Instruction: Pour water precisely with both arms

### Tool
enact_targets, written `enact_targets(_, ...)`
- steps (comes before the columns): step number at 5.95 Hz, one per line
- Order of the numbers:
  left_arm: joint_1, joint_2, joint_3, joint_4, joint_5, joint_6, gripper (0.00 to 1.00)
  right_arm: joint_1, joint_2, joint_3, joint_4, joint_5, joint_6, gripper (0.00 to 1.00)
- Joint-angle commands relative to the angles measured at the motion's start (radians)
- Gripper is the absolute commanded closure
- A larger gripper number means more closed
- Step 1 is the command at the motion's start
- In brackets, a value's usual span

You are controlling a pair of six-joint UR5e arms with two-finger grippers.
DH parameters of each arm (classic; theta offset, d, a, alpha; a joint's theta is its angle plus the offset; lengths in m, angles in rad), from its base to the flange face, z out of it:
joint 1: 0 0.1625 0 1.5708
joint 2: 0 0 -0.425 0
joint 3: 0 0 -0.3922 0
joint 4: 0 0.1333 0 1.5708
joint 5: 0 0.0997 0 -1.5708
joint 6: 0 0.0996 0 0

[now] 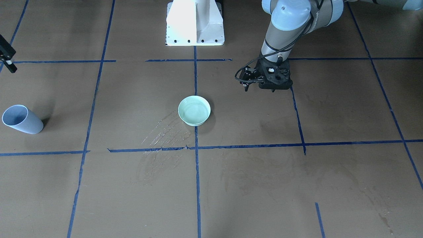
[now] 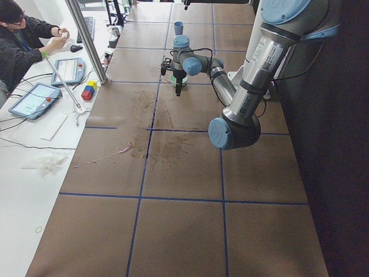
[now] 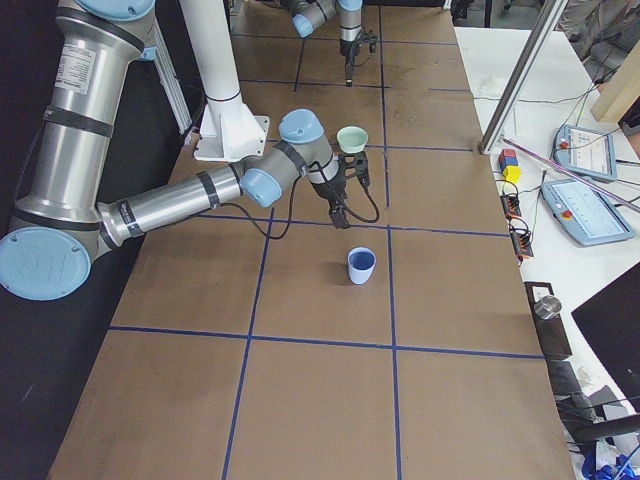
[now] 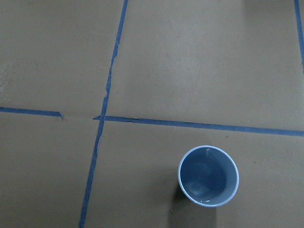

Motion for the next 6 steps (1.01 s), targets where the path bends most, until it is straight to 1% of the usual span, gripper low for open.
enact_targets(1, 0.004, -0.007, 0.003, -0.002, 0.0, -0.018, 0.0, -0.162, -0.073, 0.0, 0.122, -0.24, 0.177, 0.04)
enact_targets(2, 0.004, -0.006, 0.003, -0.002, 0.0, -0.017, 0.0, -0.234, -0.093, -0.003, 0.162, -0.328, 0.21, 0.01)
enact_targets(3, 0.004, -0.004, 0.004, -0.002, 0.0, -0.017, 0.0, -0.311, -0.144, -0.008, 0.223, -0.453, 0.212, 0.0)
enact_targets(4, 0.004, -0.004, 0.005, -0.002, 0.0, -0.015, 0.0, -0.42, -0.153, -0.046, 0.279, -0.617, 0.266, 0.0)
enact_targets(5, 0.004, -0.003, 0.005, -0.002, 0.0, -0.011, 0.0, -0.538, -0.153, -0.116, 0.331, -0.797, 0.349, 0.0)
enact_targets(6, 0.002, -0.001, 0.008, -0.002, 0.0, -0.009, 0.0, -0.65, -0.152, -0.165, 0.334, -0.962, 0.418, 0.0)
